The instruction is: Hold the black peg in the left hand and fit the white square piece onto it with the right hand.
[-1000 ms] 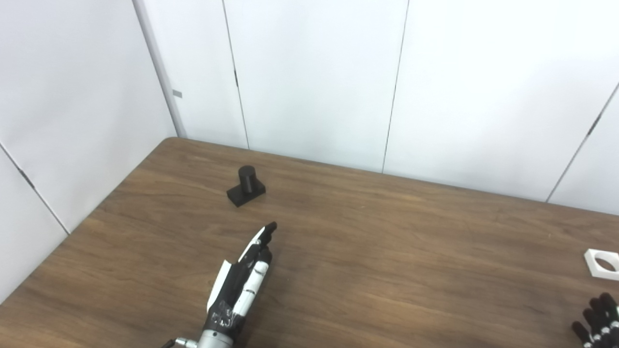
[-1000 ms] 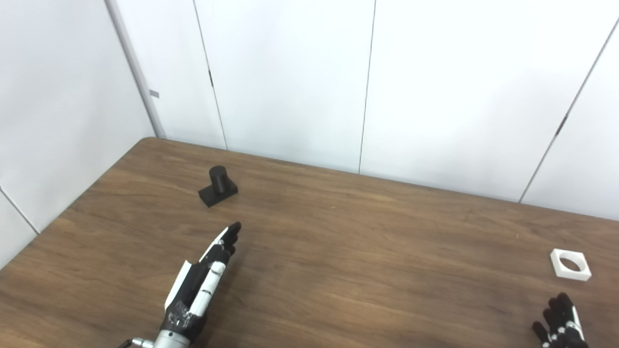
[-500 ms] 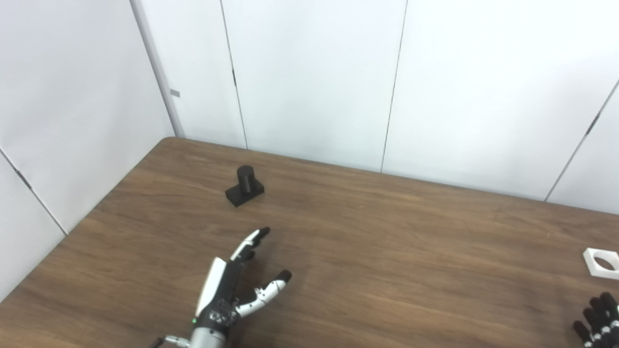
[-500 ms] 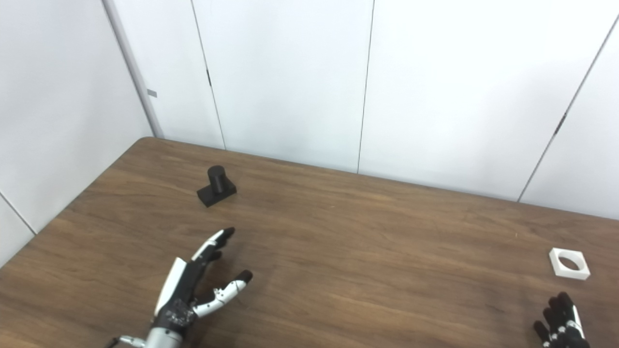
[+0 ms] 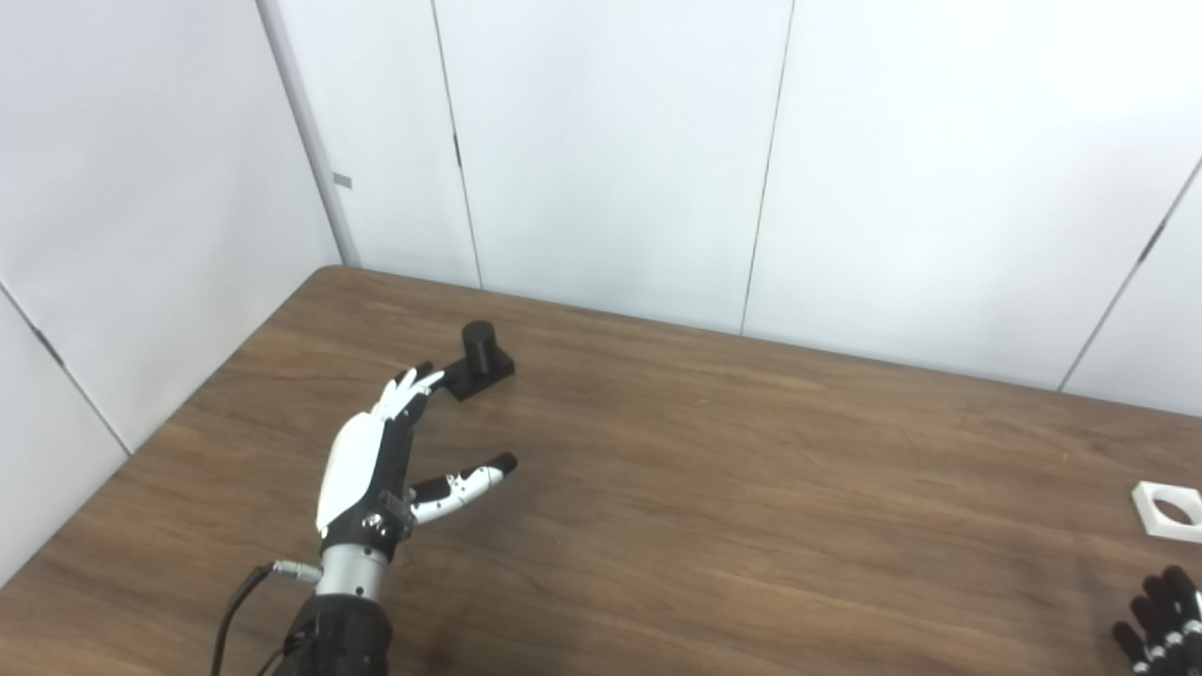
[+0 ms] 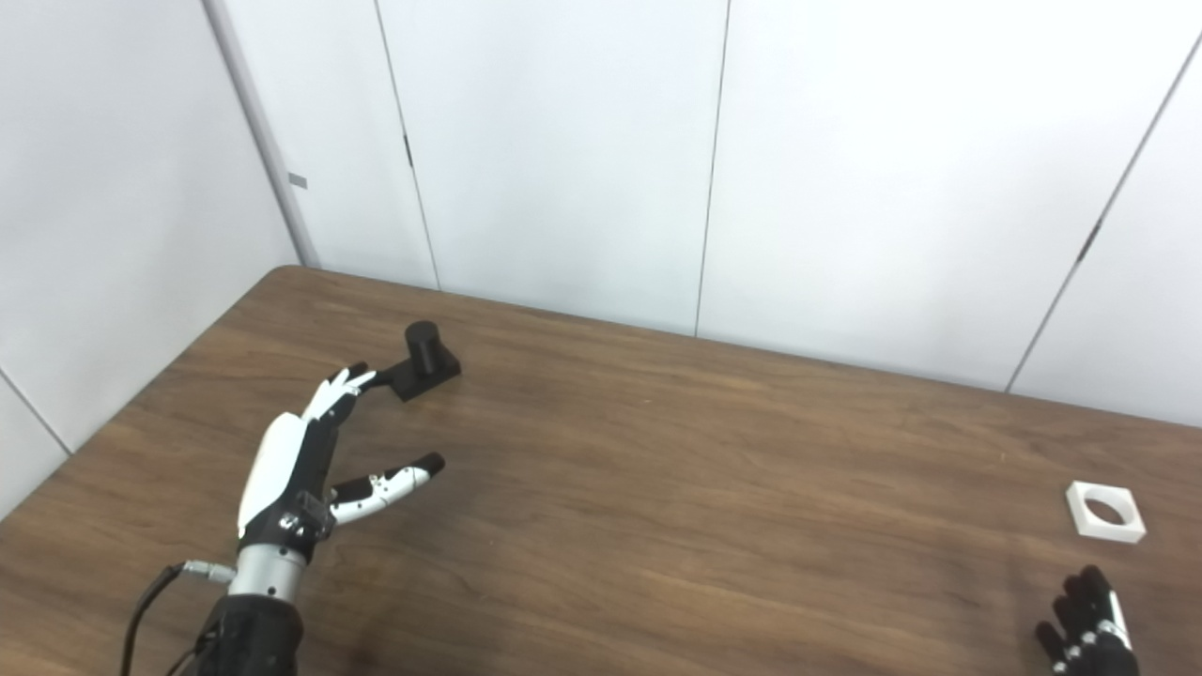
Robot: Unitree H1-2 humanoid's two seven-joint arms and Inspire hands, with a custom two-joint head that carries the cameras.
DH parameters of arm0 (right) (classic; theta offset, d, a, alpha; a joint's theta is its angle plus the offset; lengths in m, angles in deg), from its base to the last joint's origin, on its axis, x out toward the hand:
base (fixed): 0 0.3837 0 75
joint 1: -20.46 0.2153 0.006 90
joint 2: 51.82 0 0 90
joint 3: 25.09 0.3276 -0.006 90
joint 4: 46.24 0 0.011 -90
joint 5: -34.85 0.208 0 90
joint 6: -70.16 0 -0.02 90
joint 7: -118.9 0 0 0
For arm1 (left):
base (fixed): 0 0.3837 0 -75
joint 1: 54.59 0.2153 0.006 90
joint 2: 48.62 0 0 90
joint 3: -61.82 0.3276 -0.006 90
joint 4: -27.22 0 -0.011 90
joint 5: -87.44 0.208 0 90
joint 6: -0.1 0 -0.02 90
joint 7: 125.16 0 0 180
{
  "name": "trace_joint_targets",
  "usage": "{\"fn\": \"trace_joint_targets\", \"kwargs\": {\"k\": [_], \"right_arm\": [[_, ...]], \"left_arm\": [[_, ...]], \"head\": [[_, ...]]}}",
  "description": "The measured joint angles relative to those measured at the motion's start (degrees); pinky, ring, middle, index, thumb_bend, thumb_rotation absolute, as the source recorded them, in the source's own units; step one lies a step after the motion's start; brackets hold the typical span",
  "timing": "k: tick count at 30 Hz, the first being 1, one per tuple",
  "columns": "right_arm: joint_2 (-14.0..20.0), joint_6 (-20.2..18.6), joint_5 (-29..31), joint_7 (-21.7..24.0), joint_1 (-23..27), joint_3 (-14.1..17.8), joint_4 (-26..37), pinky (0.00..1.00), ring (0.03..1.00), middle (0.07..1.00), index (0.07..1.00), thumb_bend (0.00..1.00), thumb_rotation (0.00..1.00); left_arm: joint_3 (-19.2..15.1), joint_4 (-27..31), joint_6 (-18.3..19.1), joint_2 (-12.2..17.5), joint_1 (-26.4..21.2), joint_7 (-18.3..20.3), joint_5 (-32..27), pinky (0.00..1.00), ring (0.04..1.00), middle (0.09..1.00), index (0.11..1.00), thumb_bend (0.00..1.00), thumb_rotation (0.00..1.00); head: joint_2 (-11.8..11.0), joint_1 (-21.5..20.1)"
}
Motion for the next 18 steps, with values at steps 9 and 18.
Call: {"fn": "trace_joint_targets", "kwargs": {"k": [9, 18], "right_arm": [[0.1, 0.2, 0.0, 0.0, 0.0, 0.0, -0.2, 1.00, 1.000, 1.000, 1.000, 0.55, 1.00], [0.2, 0.2, 0.4, 0.1, 0.0, -0.1, -0.2, 1.00, 1.000, 1.000, 1.000, 0.53, 1.00]], "left_arm": [[-1.2, -6.6, 2.5, 5.5, -5.5, -1.4, 3.6, 1.00, 1.000, 0.969, 0.821, 0.90, 0.44], [-0.8, -15.8, 5.0, 7.2, -11.9, -2.8, 5.0, 1.00, 1.000, 0.957, 0.799, 0.91, 0.41]], "head": [[0.2, 0.3], [0.5, 0.5]]}}
